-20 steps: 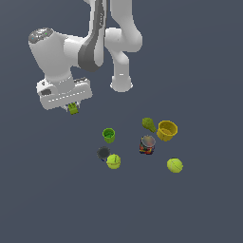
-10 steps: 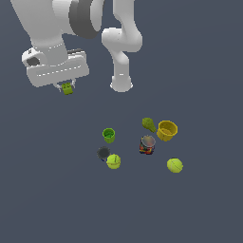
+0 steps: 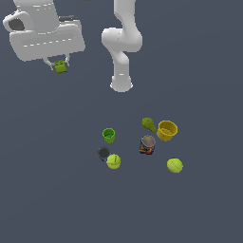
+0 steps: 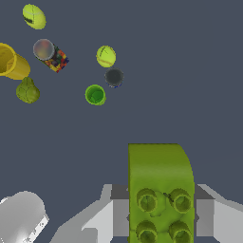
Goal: Pick up a designated object from a clutter of objects.
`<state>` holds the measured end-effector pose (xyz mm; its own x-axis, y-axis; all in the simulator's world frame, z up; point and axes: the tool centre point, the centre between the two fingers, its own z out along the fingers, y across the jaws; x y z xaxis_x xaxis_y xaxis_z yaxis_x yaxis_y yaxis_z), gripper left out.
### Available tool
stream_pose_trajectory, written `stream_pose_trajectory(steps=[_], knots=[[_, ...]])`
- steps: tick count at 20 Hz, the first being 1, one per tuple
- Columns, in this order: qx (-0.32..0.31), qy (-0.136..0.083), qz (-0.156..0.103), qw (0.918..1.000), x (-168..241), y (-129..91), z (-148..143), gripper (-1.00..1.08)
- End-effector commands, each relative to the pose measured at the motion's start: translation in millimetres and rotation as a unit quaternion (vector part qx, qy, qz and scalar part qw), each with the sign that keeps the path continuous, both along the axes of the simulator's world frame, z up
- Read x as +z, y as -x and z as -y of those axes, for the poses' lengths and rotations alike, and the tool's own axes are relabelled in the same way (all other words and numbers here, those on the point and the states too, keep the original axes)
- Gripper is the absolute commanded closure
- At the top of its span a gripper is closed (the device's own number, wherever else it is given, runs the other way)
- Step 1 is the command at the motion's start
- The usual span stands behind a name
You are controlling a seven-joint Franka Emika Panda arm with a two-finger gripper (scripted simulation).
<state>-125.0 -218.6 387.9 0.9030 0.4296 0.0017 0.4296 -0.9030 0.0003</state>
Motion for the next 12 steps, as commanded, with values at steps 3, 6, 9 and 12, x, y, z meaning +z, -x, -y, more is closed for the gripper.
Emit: stream_pose_trajectory(steps=[3,6,9,12], knots=[[0.0,0.0,-0.001,1.0,24,3,0,1.08],[0.0,0.0,-0.001,1.0,34,3,0,1.08],[0.0,0.0,-0.001,1.0,40,3,0,1.08],[0.0,0.0,-0.001,1.0,41,3,1,1.08]])
